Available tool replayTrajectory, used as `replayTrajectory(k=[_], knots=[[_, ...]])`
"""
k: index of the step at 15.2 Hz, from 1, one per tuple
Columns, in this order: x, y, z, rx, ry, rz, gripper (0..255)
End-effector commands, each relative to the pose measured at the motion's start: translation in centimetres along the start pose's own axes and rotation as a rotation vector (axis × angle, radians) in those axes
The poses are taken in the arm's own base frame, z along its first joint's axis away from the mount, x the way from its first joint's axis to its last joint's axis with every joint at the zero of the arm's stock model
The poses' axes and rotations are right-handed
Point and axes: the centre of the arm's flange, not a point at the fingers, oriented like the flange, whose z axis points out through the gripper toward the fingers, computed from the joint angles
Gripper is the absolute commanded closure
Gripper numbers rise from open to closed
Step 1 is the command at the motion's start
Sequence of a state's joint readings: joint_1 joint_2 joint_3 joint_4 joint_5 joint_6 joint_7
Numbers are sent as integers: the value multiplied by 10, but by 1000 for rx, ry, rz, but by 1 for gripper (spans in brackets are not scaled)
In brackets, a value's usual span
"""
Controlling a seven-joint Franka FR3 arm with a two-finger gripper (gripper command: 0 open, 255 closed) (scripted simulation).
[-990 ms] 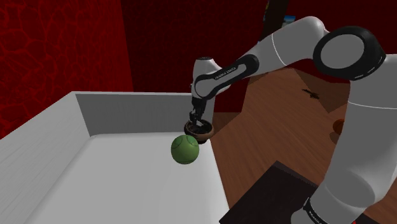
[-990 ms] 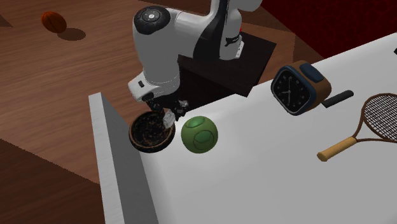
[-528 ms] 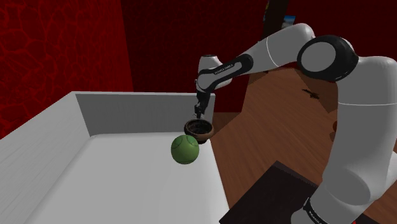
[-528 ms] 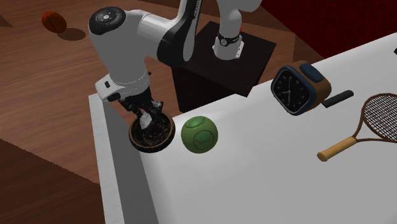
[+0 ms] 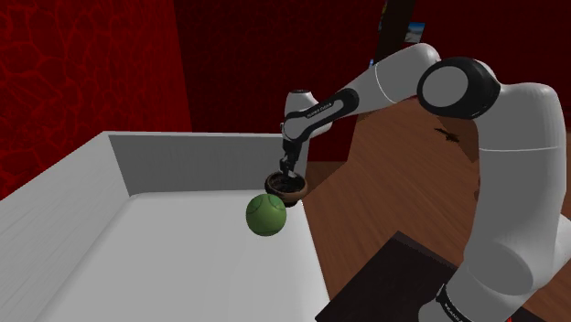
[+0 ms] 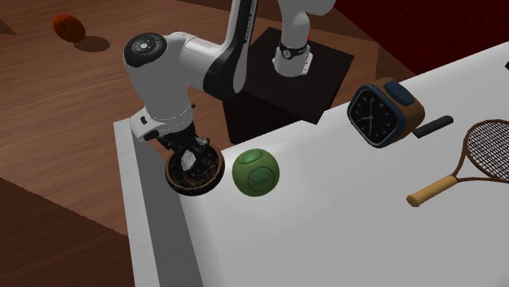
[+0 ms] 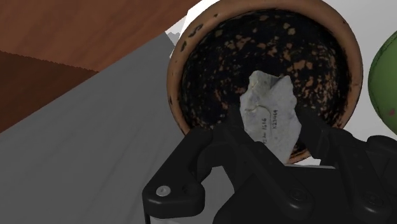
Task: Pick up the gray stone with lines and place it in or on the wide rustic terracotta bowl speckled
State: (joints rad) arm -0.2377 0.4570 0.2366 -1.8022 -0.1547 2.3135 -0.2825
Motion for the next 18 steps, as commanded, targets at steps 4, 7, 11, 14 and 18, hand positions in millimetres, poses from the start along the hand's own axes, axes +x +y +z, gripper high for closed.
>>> replayTrajectory(k=[4, 7, 11, 14, 18], knots=[[-2, -1, 27, 0, 0, 0, 255], [-2, -2, 38, 0, 0, 0, 255], [-2, -2, 38, 0, 0, 0, 255], [-2, -2, 38, 0, 0, 0, 0], [-2, -2, 38, 0, 0, 0, 0]])
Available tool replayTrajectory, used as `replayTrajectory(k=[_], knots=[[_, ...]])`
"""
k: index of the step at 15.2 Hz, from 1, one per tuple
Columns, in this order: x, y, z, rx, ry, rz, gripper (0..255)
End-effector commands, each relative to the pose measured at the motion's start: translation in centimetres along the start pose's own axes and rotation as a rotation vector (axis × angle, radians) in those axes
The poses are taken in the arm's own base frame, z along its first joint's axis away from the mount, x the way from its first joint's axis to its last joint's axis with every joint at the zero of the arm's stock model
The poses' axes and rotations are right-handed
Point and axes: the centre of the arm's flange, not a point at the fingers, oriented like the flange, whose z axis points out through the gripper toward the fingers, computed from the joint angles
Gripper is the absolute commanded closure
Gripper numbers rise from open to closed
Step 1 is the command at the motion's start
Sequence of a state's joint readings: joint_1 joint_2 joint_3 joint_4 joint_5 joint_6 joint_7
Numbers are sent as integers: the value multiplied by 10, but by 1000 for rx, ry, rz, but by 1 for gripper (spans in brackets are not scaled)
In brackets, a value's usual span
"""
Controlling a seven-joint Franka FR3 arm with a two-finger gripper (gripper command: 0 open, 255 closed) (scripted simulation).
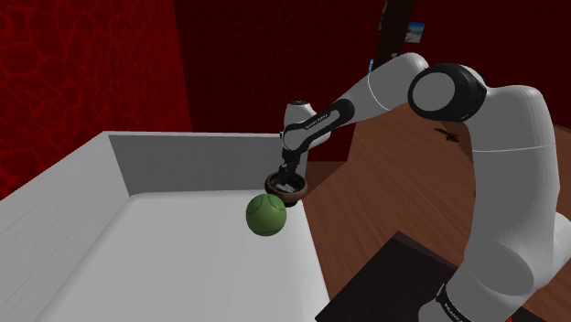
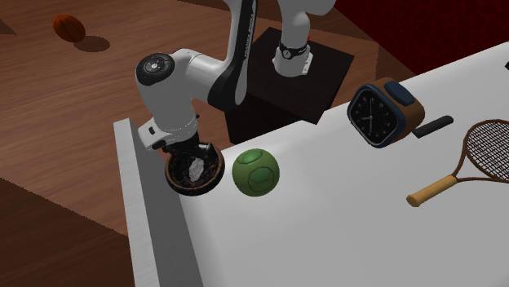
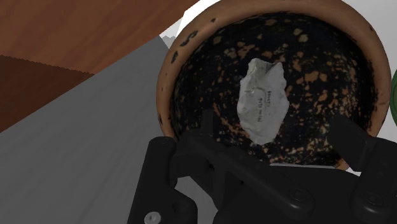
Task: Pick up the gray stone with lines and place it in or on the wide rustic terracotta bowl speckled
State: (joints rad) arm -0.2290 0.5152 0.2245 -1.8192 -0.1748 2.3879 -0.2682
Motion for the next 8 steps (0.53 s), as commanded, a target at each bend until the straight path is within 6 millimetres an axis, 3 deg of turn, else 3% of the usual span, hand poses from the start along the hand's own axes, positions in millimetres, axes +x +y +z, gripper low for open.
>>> replayTrajectory(k=[1, 5, 8], knots=[[0, 0, 0, 0, 0, 0, 0], [0, 0, -50, 0, 0, 0, 0], [0, 0, -50, 0, 0, 0, 0]])
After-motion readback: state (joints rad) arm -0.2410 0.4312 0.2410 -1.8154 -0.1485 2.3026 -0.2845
